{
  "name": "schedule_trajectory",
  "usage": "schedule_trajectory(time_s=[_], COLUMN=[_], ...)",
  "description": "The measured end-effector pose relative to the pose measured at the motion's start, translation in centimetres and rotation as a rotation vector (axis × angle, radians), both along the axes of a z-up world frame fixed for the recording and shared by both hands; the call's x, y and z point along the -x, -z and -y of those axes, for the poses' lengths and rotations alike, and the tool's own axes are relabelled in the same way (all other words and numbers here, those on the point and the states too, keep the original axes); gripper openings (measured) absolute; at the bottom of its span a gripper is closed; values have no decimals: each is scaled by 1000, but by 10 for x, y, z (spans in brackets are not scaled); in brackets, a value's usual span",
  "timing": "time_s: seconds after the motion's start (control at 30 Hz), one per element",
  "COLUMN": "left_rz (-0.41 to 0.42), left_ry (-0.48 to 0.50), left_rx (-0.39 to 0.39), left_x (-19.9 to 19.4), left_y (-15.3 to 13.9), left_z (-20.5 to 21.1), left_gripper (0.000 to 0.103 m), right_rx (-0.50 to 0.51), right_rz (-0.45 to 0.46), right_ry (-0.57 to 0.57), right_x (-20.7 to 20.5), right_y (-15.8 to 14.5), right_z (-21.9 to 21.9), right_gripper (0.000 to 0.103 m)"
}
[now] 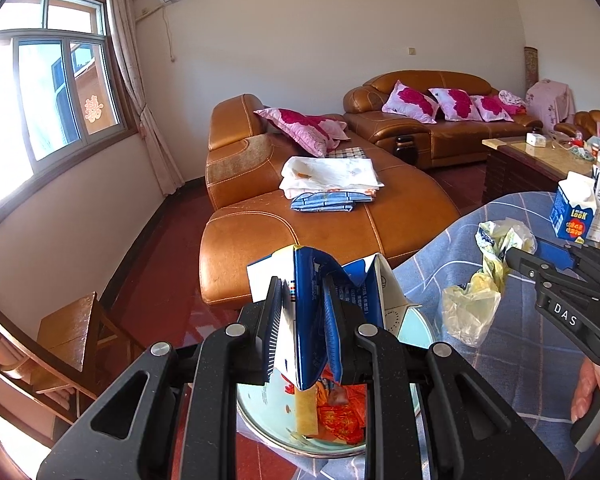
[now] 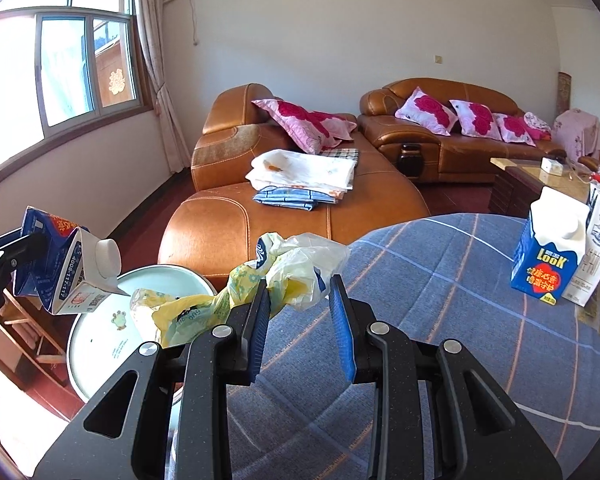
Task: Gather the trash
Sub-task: 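Carry the tissue box and plastic bag over the light blue basin, then lower the tissue box and plastic bag into the basin with both grippers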
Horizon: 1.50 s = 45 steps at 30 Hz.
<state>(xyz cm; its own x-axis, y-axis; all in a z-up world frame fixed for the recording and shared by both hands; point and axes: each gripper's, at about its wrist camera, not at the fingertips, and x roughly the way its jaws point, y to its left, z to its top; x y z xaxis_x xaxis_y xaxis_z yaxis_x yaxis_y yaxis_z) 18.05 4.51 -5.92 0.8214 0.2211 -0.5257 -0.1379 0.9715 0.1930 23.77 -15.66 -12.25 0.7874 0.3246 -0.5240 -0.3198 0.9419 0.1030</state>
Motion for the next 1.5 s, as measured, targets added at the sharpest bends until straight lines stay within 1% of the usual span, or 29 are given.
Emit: schedule_trajectory(time_s=[0.33,0.77,1.0,1.27,1.5], left_rz=[-13,-35,-53,-69,-73], left_ry=[-51,-108,-126,-134,-134], left_rx=[0,-27,-33,-42,-44], left_x=[-4,-10,-12,-13,-14], left_y=[2,10,16,20,19], left_z=[-19,-34,-40,-40,-39], left_gripper=[20,20,20,20,20], right_rx=[25,47,79,95,130], right_rz=[16,26,38,46,61], right_ry=[-60,-126,-172,-195,-231], right_x=[-1,0,5,6,8], right_y=[-1,2,5,7,9], right_z=[-24,-50,-66,-71,-81], right_gripper=[30,30,30,30,30])
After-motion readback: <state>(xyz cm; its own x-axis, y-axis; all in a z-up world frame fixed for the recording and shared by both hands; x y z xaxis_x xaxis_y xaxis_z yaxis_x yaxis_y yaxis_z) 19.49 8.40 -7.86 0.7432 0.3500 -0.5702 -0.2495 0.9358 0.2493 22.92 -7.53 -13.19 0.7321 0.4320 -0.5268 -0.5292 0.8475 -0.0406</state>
